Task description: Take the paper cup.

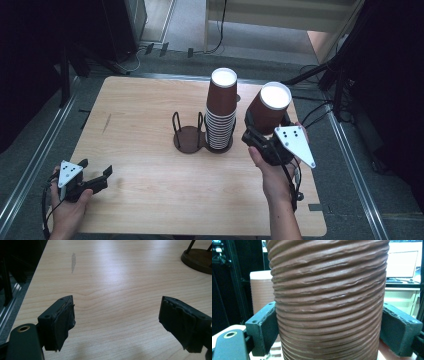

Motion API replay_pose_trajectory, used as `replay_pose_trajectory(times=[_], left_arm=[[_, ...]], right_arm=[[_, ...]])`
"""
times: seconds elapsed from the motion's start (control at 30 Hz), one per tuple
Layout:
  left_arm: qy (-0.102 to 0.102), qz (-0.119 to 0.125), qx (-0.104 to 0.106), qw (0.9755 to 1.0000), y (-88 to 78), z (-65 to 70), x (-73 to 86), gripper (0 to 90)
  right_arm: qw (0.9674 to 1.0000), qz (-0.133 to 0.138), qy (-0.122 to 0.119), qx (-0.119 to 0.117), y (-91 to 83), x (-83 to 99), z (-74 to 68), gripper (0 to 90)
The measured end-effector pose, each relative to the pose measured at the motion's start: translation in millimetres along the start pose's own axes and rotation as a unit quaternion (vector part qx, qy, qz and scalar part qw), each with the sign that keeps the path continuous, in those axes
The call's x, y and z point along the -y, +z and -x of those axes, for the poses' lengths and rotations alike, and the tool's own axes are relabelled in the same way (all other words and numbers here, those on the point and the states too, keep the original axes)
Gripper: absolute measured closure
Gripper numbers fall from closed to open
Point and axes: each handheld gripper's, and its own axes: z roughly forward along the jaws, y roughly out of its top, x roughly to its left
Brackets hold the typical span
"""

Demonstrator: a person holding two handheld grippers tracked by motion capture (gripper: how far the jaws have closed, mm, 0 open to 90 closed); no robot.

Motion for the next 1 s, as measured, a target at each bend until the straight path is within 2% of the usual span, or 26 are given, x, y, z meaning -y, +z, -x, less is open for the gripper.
replay_pose_trajectory(times=[0.07,0.1,0.2,0.33,0.4,0.47,0.53,0.67,1.0], left_arm=[[0.01,0.0,0.0,0.9999,-0.6,2.0,-0.2,14.1],[0.01,0.0,0.0,0.9999,-0.6,2.0,-0.2,14.1],[0.019,-0.003,0.0,0.9998,-1.9,3.6,-1.3,14.2],[0.018,0.001,0.001,0.9998,-2.8,3.4,-2.9,14.2],[0.008,0.002,0.002,1.0,-4.2,3.8,-5.1,14.2],[0.007,0.011,-0.001,0.9999,-7.6,6.3,-9.9,14.2],[0.016,0.019,0.004,0.9997,-12.1,12.2,-18.8,14.2],[0.024,0.021,0.012,0.9994,-14.9,18.2,-25.5,14.2],[0.039,0.038,0.037,0.9978,-17.6,36.6,-54.9,14.1]], right_arm=[[0.9999,-0.009,-0.005,-0.001,-4.8,11.8,-0.7,12.4],[0.9999,-0.009,-0.005,-0.001,-4.8,11.8,-0.7,12.4],[0.9997,-0.021,0.007,-0.006,-9.3,24.9,-0.5,12.4],[0.9995,-0.03,0.004,-0.007,-12.2,35.4,-3.3,12.4],[0.9993,-0.037,0.006,-0.01,-14.0,42.2,-5.3,12.4],[0.999,-0.042,0.005,-0.011,-15.4,48.4,-7.2,12.4],[0.9987,-0.05,0.006,-0.012,-17.6,57.1,-9.2,12.4],[0.9981,-0.06,0.009,-0.013,-18.0,66.4,-10.4,12.4],[0.9966,-0.078,0.002,-0.026,-19.1,79.2,-21.4,12.4]])
